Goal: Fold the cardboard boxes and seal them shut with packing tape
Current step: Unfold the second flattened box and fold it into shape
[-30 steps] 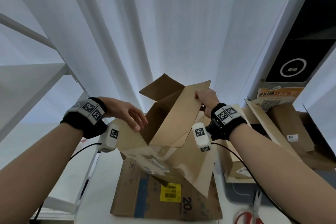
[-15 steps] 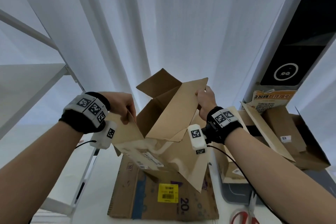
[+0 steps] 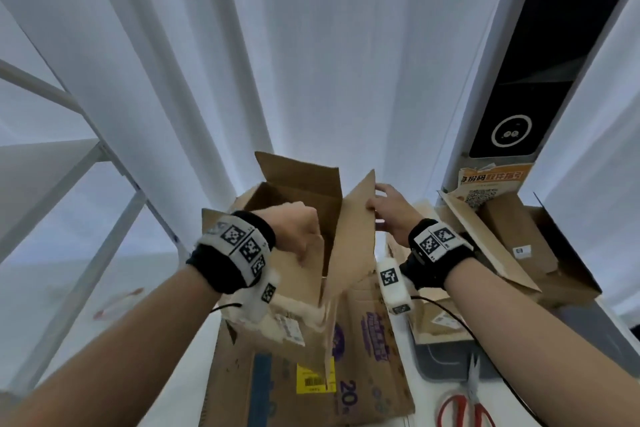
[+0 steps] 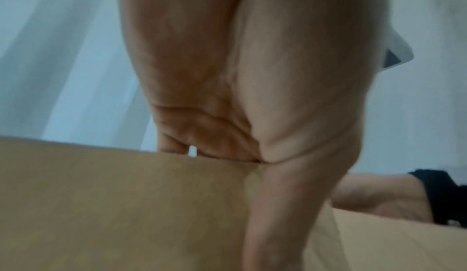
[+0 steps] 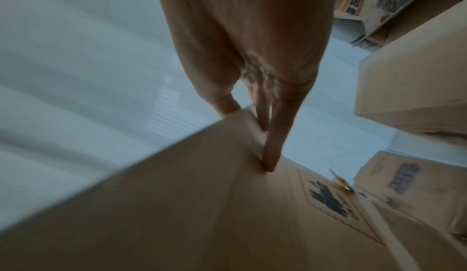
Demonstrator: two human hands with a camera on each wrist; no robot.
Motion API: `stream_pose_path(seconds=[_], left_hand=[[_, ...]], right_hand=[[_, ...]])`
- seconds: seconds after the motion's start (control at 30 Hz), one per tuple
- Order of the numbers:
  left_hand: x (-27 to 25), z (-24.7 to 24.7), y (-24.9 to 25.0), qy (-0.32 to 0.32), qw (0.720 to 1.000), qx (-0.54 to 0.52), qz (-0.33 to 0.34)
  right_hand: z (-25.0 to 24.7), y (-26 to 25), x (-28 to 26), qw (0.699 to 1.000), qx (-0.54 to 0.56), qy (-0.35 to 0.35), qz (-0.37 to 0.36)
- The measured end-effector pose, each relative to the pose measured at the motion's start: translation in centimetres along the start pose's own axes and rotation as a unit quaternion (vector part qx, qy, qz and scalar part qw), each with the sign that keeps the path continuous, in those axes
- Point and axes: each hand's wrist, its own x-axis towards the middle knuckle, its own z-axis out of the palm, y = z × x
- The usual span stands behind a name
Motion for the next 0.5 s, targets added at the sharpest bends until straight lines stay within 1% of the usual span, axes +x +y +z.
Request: stream_pose_path(seconds=[0.1, 0.17, 0.2, 0.27, 0.33, 0.4, 0.43, 0.5], left_hand=[[2.5, 3.8, 1.1, 0.011, 0.999, -0.047, 0.021], [3.7, 5.1, 1.4, 0.020, 0.997, -0.072, 0.029], [4.1, 5.3, 1.5, 0.023, 0.996, -0.079, 0.035], [4.7, 4.9, 1.8, 0.036, 0.994, -0.094, 0.049], [5.1, 4.2, 1.8, 0.055, 0.989, -0.123, 0.059], [5.5, 3.9, 1.4, 0.072, 0.986, -0.136, 0.060], [5.7, 4.0, 1.0, 0.078, 0.986, -0.139, 0.054], [6.1, 4.6, -0.2, 0.093, 0.985, -0.143, 0.031]], right_hand=[[-0.3, 1.6, -0.9, 0.997, -0.064, -0.030, 0.016], [-0.5, 1.8, -1.7, 0.991, -0.119, -0.049, 0.023], [-0.5, 1.8, -1.8, 0.989, -0.141, -0.048, 0.024], [-1.0, 2.1, -1.3, 0.987, -0.160, -0.009, 0.016], [-2.0, 3.0, 0.3, 0.986, -0.162, 0.030, 0.014], [-3.2, 4.3, 2.6, 0.984, -0.174, 0.043, 0.006], [-3.4, 4.3, 3.0, 0.982, -0.184, 0.048, 0.004], [-2.9, 2.7, 1.5, 0.978, -0.198, 0.070, 0.000]])
